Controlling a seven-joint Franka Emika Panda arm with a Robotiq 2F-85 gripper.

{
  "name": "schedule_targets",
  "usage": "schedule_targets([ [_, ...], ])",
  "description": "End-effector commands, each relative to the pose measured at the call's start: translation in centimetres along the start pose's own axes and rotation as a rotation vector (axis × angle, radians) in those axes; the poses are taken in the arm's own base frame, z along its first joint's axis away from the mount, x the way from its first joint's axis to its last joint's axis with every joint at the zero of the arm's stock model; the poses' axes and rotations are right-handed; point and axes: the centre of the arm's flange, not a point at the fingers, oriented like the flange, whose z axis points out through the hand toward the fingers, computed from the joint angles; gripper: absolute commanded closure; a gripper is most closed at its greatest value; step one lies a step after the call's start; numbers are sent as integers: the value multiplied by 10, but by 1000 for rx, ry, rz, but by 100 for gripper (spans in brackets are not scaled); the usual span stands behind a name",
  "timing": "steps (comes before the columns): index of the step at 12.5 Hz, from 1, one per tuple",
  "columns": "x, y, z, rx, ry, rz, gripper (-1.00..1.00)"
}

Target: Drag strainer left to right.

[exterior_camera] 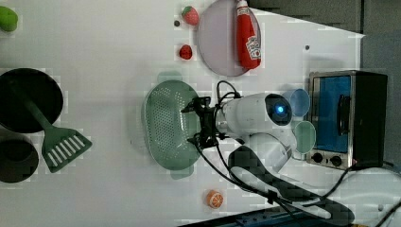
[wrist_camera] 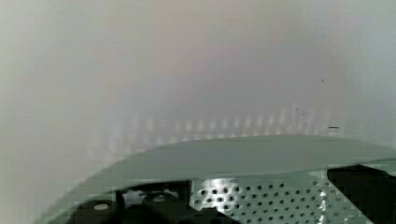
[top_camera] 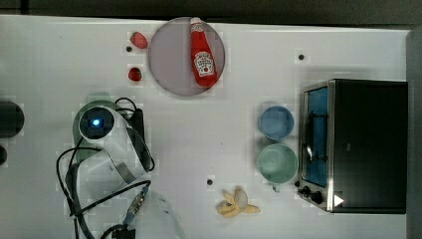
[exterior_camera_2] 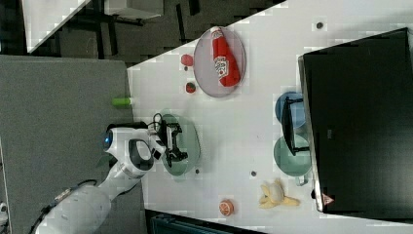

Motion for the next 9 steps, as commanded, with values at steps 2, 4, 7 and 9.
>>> schedule_targets([
  [2, 39, 10, 2, -6, 32, 86, -100],
  [4, 57, 9, 2, 2, 35, 112, -100],
  [7, 83, 7, 0, 6, 40, 105, -100],
  [9, 105, 6, -1, 5, 45, 54, -100],
])
